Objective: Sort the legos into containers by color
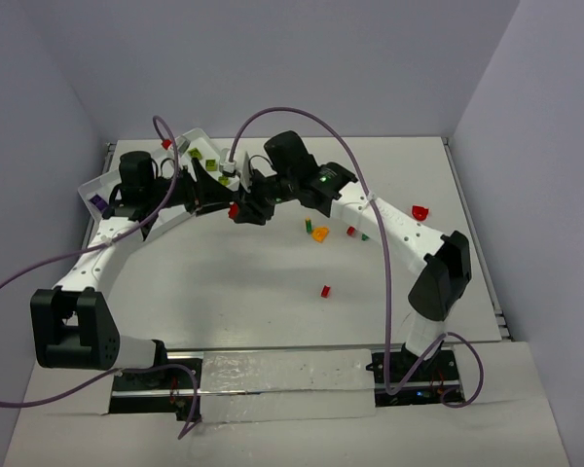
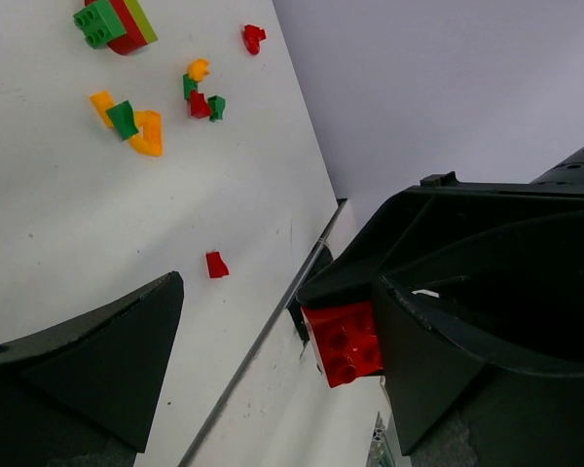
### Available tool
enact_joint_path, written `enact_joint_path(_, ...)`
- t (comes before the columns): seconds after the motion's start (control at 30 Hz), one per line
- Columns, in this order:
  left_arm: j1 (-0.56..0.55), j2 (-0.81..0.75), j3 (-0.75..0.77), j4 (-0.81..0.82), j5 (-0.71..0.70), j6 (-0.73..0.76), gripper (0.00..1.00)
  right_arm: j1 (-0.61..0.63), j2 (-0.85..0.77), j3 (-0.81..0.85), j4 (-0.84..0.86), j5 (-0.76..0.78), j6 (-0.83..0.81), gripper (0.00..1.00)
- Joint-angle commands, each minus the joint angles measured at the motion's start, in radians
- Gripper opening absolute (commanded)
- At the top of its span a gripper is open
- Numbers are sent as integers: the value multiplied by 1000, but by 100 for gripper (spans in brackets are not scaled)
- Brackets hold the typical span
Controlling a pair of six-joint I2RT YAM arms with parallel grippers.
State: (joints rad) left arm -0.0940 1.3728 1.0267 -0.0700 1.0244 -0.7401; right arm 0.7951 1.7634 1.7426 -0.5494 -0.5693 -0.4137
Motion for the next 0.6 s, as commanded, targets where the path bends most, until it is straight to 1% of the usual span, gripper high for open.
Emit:
enact_joint_path(0.0,-18,-35,0,49,54,-7,88,9,26,73,-4,30,-5,9)
enact_joint_path(0.43,-16,-62,-25,101,75,-39,87,10,41,69,5,89,-1,8)
enact_joint_path(0.57,-18,-55,-24,78,69,-9,86,9,42,71,14,97,3,8)
